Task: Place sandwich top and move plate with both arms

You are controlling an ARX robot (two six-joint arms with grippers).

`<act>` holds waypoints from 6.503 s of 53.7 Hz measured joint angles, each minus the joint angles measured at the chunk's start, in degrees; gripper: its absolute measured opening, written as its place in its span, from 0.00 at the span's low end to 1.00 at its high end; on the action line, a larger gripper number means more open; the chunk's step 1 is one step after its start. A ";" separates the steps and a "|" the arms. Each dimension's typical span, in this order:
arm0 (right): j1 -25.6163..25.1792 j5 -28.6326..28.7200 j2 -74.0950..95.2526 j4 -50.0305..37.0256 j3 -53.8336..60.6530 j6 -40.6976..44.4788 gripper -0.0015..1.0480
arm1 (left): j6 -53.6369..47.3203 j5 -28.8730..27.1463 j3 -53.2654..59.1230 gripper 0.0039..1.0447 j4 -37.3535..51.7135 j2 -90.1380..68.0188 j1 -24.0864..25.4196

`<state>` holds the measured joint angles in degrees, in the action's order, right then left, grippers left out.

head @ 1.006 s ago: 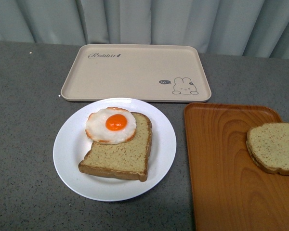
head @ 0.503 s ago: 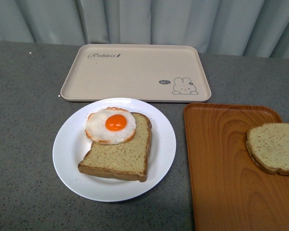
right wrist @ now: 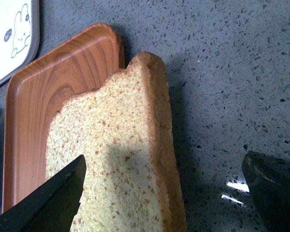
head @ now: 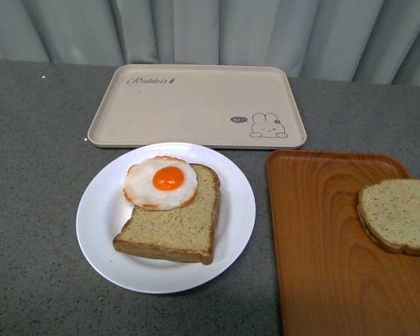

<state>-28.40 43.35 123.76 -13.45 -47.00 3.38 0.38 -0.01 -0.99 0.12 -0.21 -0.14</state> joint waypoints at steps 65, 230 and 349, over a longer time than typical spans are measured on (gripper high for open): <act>7.85 10.05 -23.71 4.61 4.15 -8.28 0.02 | 0.00 0.00 0.00 0.94 0.00 0.00 0.00; 28.44 -43.43 -79.87 -28.59 46.03 -3.43 0.01 | 0.00 -0.02 0.00 0.94 -0.09 0.07 0.00; 28.46 -43.28 -123.54 13.35 46.66 -3.41 0.92 | 26.08 18.56 -8.81 0.94 22.25 -63.91 5.86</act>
<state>0.05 0.08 0.23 -0.10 -0.34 -0.03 26.46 18.55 -9.80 22.37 -64.12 5.72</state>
